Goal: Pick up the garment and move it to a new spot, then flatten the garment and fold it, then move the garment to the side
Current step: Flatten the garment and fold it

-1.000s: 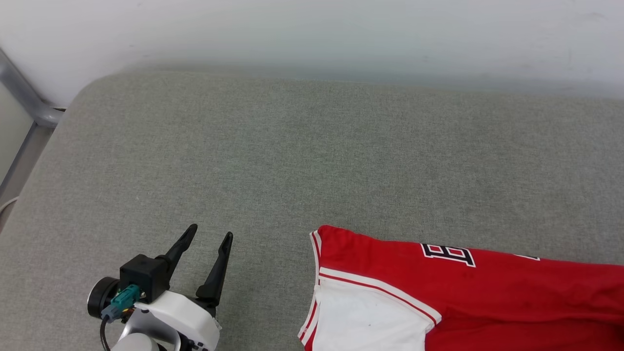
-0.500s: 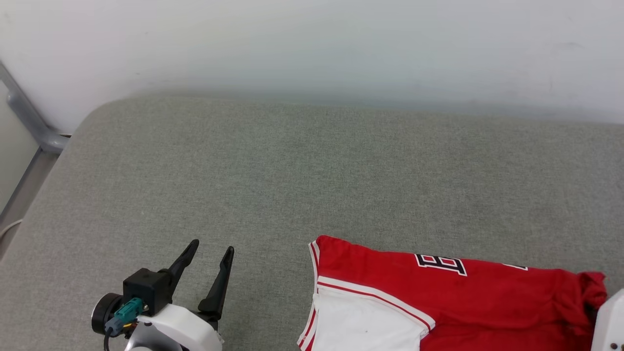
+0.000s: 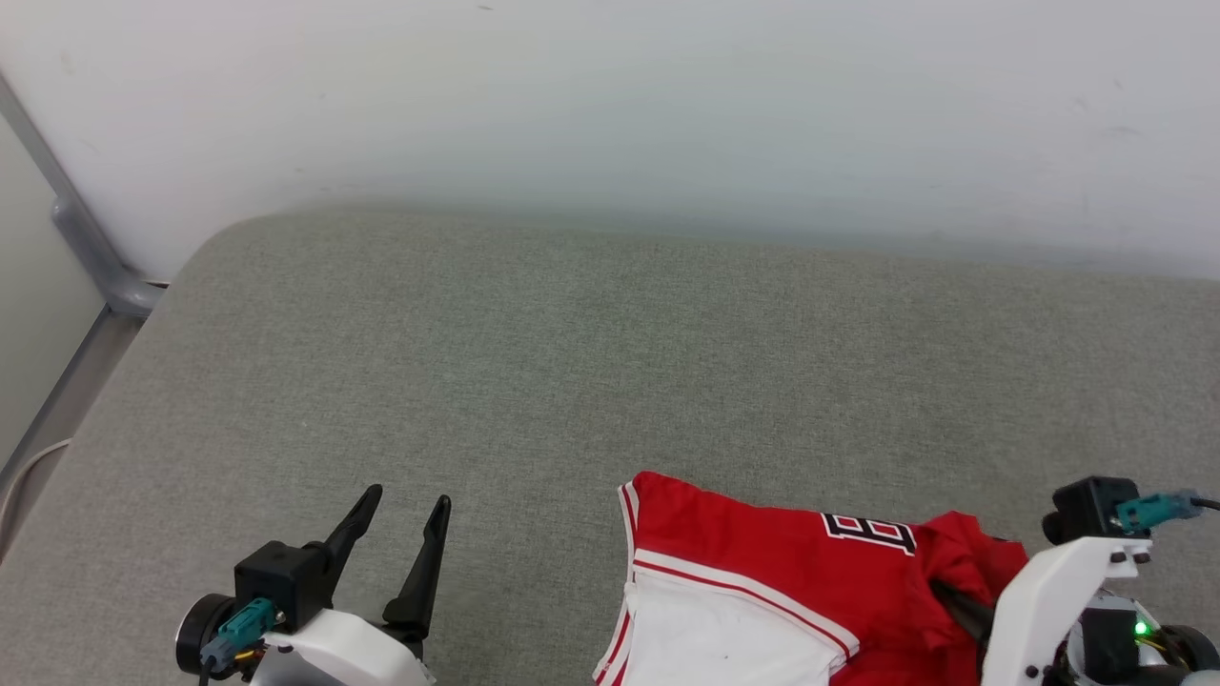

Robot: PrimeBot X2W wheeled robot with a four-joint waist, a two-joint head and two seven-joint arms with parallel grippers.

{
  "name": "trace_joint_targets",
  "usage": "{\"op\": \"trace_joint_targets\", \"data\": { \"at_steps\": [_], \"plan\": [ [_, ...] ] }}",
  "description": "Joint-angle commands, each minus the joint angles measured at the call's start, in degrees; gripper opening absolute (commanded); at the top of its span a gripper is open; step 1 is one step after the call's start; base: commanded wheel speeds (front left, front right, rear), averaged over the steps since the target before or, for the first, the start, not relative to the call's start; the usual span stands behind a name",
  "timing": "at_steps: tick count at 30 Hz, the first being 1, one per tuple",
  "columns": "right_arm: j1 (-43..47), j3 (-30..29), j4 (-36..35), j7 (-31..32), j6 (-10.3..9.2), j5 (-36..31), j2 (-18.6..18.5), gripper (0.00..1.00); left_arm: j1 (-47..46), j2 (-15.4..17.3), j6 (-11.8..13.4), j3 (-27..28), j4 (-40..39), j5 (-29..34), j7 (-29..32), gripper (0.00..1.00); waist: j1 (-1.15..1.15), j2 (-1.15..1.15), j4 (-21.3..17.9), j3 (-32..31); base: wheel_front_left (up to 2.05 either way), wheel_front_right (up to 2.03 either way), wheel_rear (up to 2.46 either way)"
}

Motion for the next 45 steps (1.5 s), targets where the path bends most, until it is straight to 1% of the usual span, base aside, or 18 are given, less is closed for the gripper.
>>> {"op": "trace_joint_targets", "data": {
  "at_steps": [1, 4, 7, 8, 13, 19, 25, 26, 27, 28, 31, 35, 39, 41, 43, 45],
  "plan": [
    [-1.4, 1.3, -0.1, 0.2, -0.05, 1.1, 1.4, 0.0, 0.8, -0.3, -0.2, 0.4, 0.1, 0.3, -0.3, 1.0, 0.0, 0.0, 0.3, -0.1, 0.0, 0.0, 0.0],
    [-2.2, 3.1, 0.9, -0.3, -0.05, 3.4, 2.3, 0.0, 1.1, -0.3, -0.3, 0.8, 0.1, 0.4, -0.3, 1.0, 0.0, 0.0, 0.7, -0.3, 0.0, 0.0, 0.0],
    [-2.8, 6.6, 3.6, -2.9, -0.04, 8.8, 2.4, 0.0, 1.2, -0.3, -0.5, 1.1, 0.2, 0.5, -0.3, 1.0, 0.0, 0.0, 1.1, -0.4, 0.0, 0.0, 0.0],
    [-2.8, 6.6, 3.6, -2.9, -0.04, 8.8, 2.4, 0.0, 1.2, -0.3, -0.5, 1.1, 0.2, 0.5, -0.3, 1.0, 0.0, 0.0, 1.1, -0.4, 0.0, 0.0, 0.0],
    [-4.8, 13.4, 9.4, -8.5, -0.04, 14.4, 2.4, 0.0, 1.2, -0.1, -0.7, 1.2, 0.4, 0.6, -0.3, 1.0, 0.0, 0.0, 1.7, -0.6, 0.0, 0.0, 0.0],
    [-8.3, 19.7, 17.3, -15.0, -0.04, 17.6, 2.4, 0.0, 0.8, -0.2, -0.9, 0.7, 0.7, 0.7, -0.3, 1.0, 0.0, 0.0, 2.6, -0.7, 0.0, 0.0, 0.0],
    [-12.2, 23.0, 26.3, -20.5, -0.04, 20.0, 2.4, 0.0, 0.3, -0.5, -0.8, 0.3, 0.8, 0.5, -0.2, 1.0, 0.0, 0.0, 3.6, -0.5, 0.0, 0.0, 0.0],
    [-12.9, 23.6, 27.7, -21.2, -0.04, 19.9, 2.4, 0.02, 0.3, -0.5, -0.8, 0.3, 0.8, 0.5, -0.2, 1.0, 0.0, 0.0, 3.8, -0.5, 0.0, 0.0, 0.0],
    [-13.5, 24.3, 28.9, -21.9, -0.04, 19.9, 2.4, 0.39, 0.3, -0.5, -0.8, 0.2, 0.7, 0.5, -0.2, 1.0, 0.0, 0.0, 3.9, -0.5, 0.0, 0.0, 0.0],
    [-14.1, 24.9, 29.9, -22.7, -0.04, 20.2, 2.4, 1.0, 0.3, -0.5, -0.8, 0.2, 0.7, 0.5, -0.2, 1.0, 0.0, 0.0, 3.9, -0.4, 0.0, 0.0, 0.0],
    [-15.3, 28.4, 31.2, -23.8, -0.04, 22.6, 2.4, 1.0, 0.4, -0.3, -0.8, 0.2, 0.7, 0.4, -0.2, 1.0, 0.0, 0.0, 4.0, -0.4, 0.0, 0.0, 0.0],
    [-16.7, 32.3, 30.8, -24.8, -0.04, 25.3, 2.3, 1.0, 0.4, -0.3, -0.6, 0.4, 0.8, 0.3, -0.3, 1.0, 0.0, 0.0, 3.6, -0.3, 0.0, 0.0, 0.0],
    [-18.3, 32.4, 31.0, -25.8, -0.04, 26.1, 2.3, 1.0, 0.3, -0.2, -0.4, 0.6, 0.8, 0.2, -0.3, 1.0, 0.0, 0.0, 3.0, -0.4, 0.0, 0.0, 0.0],
    [-19.6, 31.5, 31.0, -26.4, -0.04, 24.3, 2.3, 1.0, 0.4, -0.2, -0.3, 0.6, 0.6, 0.2, -0.3, 1.0, 0.0, 0.0, 2.5, -0.5, 0.0, 0.0, 0.0],
    [-21.0, 29.9, 30.5, -27.4, -0.04, 20.4, 2.4, 1.0, 0.6, -0.2, -0.2, 0.7, 0.4, 0.3, -0.3, 1.0, 0.0, 0.0, 1.9, -0.6, 0.0, 0.0, 0.0],
    [-22.1, 27.7, 29.5, -28.4, -0.04, 14.9, 2.3, 1.0, 0.8, -0.3, -0.2, 0.9, 0.1, 0.3, -0.3, 1.0, 0.0, 0.0, 1.3, -0.6, 0.0, 0.0, 0.0]
  ]
}}
